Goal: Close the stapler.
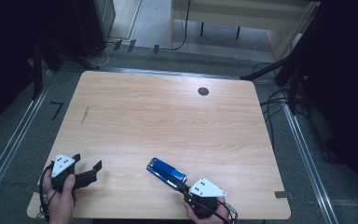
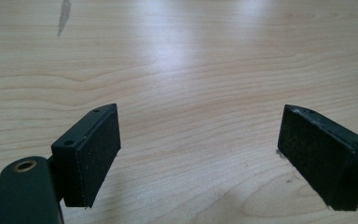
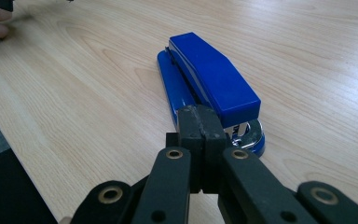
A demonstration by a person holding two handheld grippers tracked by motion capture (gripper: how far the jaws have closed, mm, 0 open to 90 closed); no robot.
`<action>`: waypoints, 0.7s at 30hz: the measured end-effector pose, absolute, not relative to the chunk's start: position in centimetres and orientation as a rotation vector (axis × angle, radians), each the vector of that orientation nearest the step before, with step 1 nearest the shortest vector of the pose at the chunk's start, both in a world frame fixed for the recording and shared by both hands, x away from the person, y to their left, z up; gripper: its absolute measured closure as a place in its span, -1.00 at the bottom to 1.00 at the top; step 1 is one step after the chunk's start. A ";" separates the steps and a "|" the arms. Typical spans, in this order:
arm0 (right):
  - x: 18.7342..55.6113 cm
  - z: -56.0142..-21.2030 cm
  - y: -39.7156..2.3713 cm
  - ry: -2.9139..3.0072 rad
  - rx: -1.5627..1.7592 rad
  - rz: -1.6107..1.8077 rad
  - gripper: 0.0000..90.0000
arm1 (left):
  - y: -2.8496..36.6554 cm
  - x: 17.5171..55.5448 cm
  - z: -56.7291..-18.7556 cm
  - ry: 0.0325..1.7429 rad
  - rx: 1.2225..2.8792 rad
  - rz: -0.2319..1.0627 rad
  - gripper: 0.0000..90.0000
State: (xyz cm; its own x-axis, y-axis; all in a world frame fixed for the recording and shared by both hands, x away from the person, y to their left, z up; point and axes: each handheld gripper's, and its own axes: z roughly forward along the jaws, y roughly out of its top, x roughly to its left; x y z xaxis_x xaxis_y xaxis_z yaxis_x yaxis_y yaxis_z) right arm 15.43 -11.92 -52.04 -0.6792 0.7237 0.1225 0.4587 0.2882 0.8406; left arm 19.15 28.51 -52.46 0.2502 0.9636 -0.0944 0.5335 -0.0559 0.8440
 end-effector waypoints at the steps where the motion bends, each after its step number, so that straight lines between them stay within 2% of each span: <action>1: 15.5 -52.1 -11.9 2.276 1.080 1.336 1.00 | 28.5 19.2 -52.5 1.395 1.710 0.658 -0.70; 21: 16.4 -52.8 -11.1 2.290 1.088 1.316 1.00 | 28.6 19.2 -52.5 1.384 1.717 0.629 -0.69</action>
State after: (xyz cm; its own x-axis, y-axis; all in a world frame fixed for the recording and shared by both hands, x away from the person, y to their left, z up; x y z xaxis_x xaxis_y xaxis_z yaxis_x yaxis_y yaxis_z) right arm 16.44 -11.14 -52.83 -0.6752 0.7281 0.1184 0.4690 0.2999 0.8307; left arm 19.24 28.63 -52.49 0.2698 0.9564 -0.1117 0.5449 -0.0561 0.8366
